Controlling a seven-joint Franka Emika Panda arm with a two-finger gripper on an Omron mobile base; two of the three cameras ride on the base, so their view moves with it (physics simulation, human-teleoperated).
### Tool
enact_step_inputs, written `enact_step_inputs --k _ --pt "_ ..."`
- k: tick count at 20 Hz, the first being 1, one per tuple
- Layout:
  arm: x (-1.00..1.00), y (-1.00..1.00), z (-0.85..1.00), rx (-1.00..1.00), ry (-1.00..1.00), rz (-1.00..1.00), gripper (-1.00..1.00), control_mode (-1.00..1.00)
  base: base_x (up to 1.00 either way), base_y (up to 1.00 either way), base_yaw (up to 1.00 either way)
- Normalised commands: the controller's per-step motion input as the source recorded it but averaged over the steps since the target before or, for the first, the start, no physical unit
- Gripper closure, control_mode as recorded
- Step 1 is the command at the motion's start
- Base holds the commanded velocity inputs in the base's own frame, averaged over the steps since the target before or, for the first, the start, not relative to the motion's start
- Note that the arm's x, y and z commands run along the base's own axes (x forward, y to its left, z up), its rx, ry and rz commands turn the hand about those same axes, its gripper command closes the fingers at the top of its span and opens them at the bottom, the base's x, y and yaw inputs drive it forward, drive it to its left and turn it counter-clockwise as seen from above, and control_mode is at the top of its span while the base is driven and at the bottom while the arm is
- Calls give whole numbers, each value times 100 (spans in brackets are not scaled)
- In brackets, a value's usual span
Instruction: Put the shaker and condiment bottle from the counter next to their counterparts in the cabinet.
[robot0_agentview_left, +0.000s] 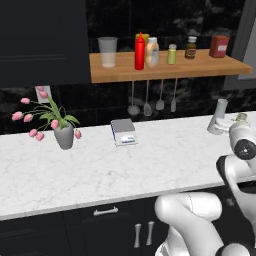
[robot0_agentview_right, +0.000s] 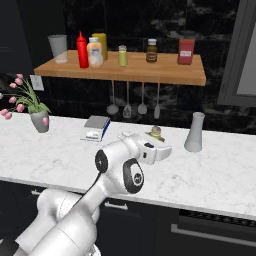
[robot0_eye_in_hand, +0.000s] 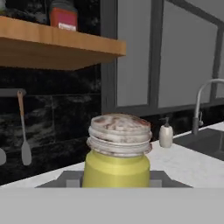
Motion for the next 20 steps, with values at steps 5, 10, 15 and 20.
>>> enact_step_inputs --k 5,10,15,20 --pt "-3 -18 89 0 -28 51 100 -100 0 0 0" --pt "0 -2 75 0 -13 44 100 -100 0 0 0" --pt "-28 -8 77 0 -5 31 100 -100 0 0 0" --pt "-48 -23 86 0 0 21 100 -100 0 0 0"
